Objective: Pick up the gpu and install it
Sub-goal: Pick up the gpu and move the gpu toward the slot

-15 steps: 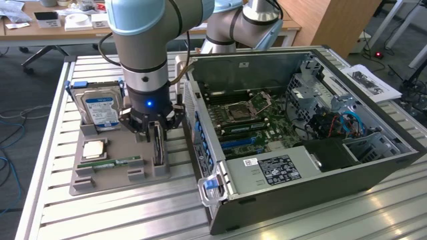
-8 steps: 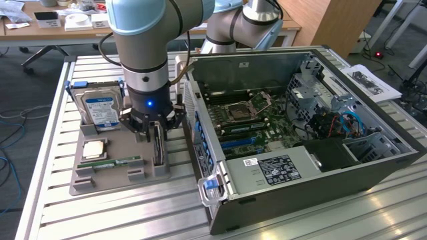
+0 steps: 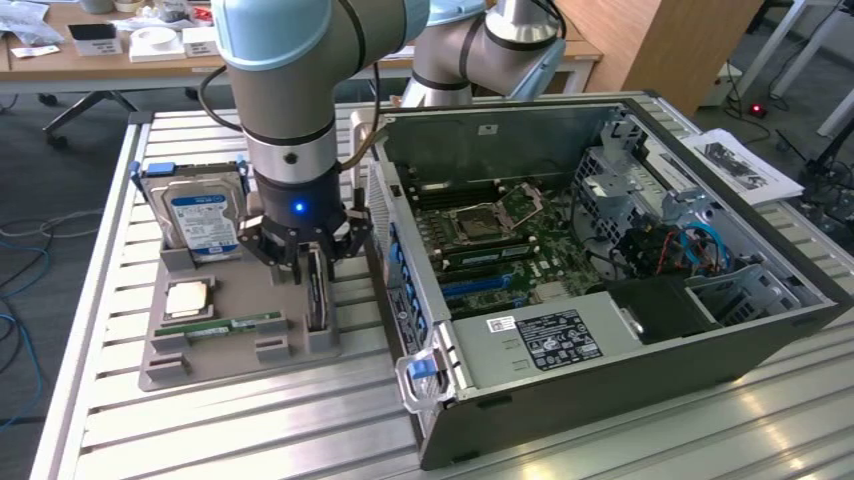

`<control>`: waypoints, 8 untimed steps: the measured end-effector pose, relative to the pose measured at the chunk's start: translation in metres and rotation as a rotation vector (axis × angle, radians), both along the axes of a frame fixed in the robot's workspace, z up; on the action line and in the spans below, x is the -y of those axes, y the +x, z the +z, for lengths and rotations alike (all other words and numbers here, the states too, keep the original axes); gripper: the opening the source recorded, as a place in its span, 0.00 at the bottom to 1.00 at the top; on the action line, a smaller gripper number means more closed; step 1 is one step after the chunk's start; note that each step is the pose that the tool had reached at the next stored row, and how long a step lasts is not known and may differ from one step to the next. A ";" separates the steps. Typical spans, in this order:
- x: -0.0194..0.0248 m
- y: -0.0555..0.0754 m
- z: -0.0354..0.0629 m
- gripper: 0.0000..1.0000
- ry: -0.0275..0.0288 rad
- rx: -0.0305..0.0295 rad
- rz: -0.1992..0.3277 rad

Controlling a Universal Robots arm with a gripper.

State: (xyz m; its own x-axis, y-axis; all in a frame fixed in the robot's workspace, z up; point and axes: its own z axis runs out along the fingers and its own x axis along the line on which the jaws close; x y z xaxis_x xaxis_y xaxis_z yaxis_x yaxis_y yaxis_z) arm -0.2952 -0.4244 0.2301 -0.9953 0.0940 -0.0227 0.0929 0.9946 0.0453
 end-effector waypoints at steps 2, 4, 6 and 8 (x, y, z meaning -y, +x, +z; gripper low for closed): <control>0.0000 0.000 0.0000 0.45 0.0000 0.0000 -0.004; 0.0000 0.000 0.0000 0.45 0.0000 0.0000 -0.004; 0.0000 0.000 0.0000 0.45 0.0000 0.0000 -0.004; 0.0000 0.000 0.0000 0.45 0.0000 0.0000 -0.004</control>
